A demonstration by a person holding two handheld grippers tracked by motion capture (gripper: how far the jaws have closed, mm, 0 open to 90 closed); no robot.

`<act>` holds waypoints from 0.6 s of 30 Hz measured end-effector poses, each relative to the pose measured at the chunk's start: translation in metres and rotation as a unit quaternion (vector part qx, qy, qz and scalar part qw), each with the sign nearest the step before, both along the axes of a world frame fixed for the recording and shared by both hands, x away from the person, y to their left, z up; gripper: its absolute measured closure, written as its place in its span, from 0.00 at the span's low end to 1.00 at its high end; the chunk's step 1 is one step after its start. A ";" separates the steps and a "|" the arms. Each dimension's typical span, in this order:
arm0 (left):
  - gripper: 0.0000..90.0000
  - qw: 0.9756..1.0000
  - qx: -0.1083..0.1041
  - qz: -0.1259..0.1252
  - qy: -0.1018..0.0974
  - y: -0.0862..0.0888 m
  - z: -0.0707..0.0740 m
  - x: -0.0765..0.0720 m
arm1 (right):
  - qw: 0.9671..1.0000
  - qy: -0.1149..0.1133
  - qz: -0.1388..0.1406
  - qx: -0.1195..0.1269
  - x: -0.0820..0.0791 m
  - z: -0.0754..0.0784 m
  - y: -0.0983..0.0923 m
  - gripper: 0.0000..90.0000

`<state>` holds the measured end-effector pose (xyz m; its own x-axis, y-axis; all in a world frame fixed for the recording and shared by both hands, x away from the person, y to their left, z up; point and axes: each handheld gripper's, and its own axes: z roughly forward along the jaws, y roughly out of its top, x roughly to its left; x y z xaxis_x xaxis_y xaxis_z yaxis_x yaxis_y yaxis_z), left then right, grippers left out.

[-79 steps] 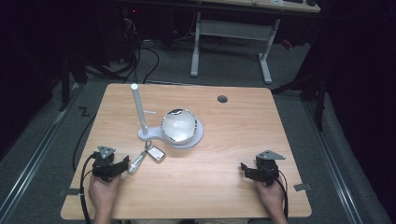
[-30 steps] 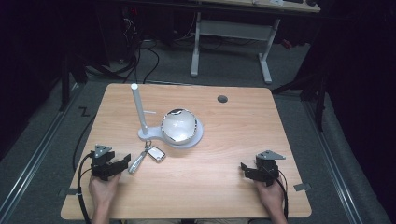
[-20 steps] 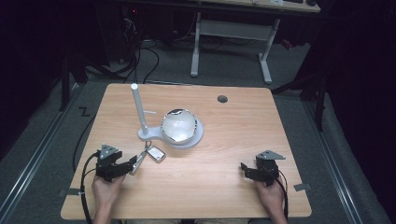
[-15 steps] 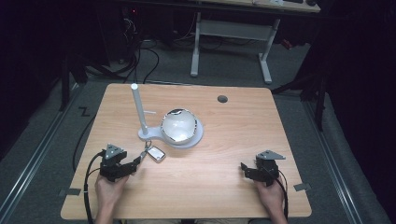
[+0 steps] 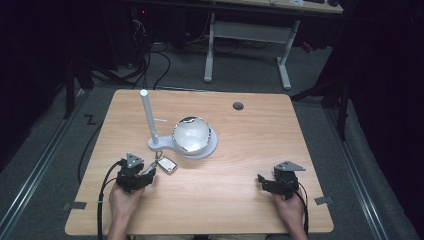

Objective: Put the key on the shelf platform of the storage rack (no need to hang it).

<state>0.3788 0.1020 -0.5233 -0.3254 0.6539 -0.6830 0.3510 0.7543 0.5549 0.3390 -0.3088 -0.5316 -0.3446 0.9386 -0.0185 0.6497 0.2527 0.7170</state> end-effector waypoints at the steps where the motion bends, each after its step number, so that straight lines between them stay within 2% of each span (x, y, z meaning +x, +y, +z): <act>1: 0.58 1.000 0.004 0.001 0.001 -0.001 -0.003 0.002 | 1.000 0.000 0.000 0.000 0.000 0.000 0.000 0.29; 4: 0.60 1.000 0.001 -0.001 0.003 -0.001 -0.004 0.002 | 1.000 0.000 0.000 0.000 0.000 0.000 0.000 0.29; 10: 0.68 1.000 0.011 -0.001 -0.001 0.001 -0.007 0.002 | 1.000 0.000 0.000 0.000 0.000 0.000 0.000 0.29; 14: 0.77 1.000 0.013 0.001 -0.002 0.000 -0.007 0.001 | 1.000 0.000 0.000 0.000 0.000 0.000 0.000 0.29; 18: 0.83 1.000 0.020 -0.010 -0.002 0.000 -0.007 -0.001 | 1.000 0.000 0.000 0.000 0.000 0.000 0.000 0.29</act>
<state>0.3776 0.1020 -0.5304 -0.3095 0.6868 -0.6577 0.3632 0.7246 0.5857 0.3390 -0.3088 -0.5316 -0.3447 0.9385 -0.0186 0.6497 0.2529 0.7169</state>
